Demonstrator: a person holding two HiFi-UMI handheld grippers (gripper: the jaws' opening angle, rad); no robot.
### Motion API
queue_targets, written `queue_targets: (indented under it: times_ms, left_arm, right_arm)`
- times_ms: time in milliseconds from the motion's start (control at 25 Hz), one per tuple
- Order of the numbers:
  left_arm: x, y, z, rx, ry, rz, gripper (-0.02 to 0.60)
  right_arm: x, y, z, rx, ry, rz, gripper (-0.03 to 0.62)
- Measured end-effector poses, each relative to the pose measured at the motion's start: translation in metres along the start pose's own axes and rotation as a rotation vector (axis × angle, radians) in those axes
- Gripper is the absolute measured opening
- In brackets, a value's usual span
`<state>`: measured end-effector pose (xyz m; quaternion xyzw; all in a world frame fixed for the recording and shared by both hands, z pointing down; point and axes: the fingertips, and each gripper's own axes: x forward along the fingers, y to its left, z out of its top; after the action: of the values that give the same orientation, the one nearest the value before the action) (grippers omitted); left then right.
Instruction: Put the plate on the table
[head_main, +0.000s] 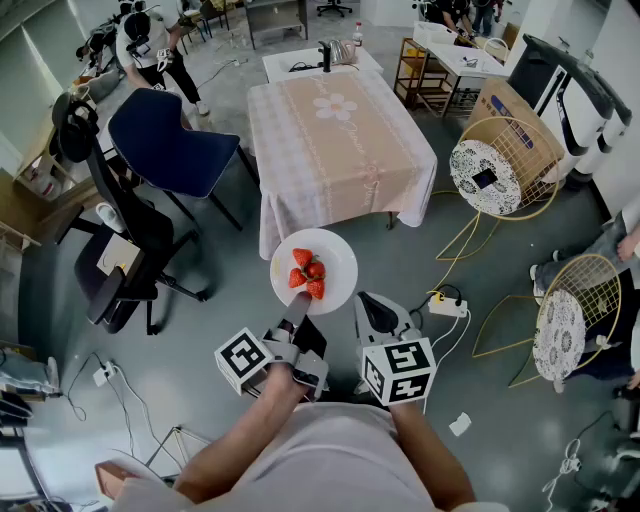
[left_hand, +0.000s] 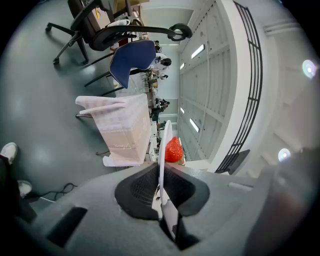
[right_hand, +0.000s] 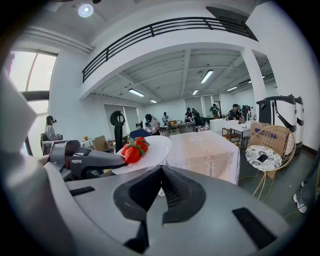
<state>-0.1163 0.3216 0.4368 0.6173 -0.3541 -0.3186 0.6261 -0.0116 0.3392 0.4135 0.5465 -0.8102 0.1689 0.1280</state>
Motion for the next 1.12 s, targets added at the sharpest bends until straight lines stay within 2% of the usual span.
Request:
queue_targets:
  times_ms: [640, 760, 1120]
  left_arm:
    - [0.005, 0.004, 0.023, -0.024, -0.003, 0.005, 0.023]
    - [0.011, 0.000, 0.026, -0.012, 0.001, -0.009, 0.023]
    - [0.048, 0.003, 0.046, 0.004, -0.027, 0.022, 0.023]
  right_arm:
    - [0.021, 0.008, 0.007, -0.006, 0.009, 0.001, 0.005]
    - [0.026, 0.006, 0.012, -0.008, 0.008, 0.004, 0.005]
    - [0.066, -0.016, 0.031, -0.017, -0.004, 0.038, 0.005]
